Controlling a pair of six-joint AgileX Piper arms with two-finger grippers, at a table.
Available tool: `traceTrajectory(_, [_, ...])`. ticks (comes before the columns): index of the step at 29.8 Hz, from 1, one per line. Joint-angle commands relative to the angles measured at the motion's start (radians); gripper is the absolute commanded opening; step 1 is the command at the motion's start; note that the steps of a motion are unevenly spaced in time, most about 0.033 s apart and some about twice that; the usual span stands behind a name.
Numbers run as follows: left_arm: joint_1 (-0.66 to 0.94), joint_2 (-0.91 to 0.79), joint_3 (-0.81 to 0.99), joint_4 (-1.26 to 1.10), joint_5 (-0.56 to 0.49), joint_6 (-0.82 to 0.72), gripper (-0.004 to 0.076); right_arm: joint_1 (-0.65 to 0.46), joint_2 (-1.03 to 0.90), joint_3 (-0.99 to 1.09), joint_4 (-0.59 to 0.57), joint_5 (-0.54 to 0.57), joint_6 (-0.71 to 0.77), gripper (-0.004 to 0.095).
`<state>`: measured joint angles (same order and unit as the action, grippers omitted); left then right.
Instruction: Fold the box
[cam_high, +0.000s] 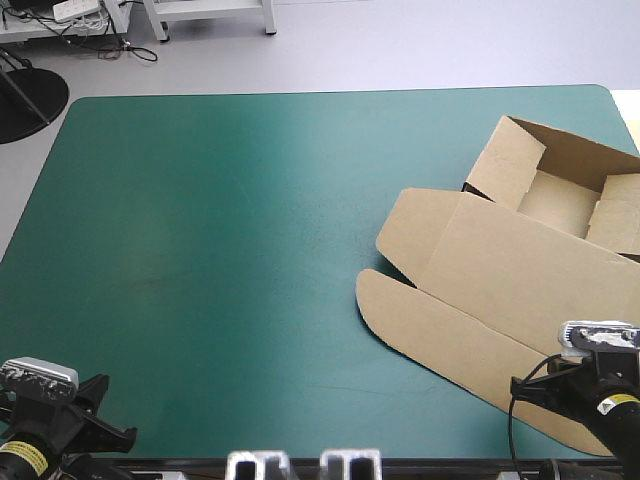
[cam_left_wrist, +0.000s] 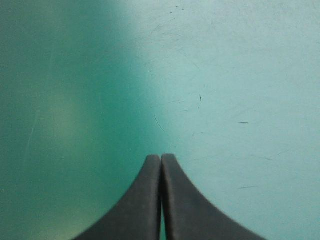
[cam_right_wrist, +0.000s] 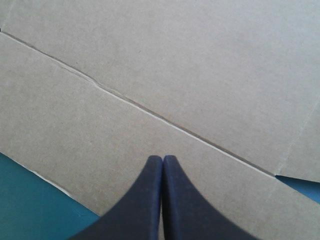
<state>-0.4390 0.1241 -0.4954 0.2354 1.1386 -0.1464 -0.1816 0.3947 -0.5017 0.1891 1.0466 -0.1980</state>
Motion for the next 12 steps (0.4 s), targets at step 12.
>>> traceTrajectory(12, [-0.006,0.016,-0.022,0.007,-0.06,-0.002,-0.0009,0.002,0.006,-0.022,0.015,-0.044,-0.012,-0.002])
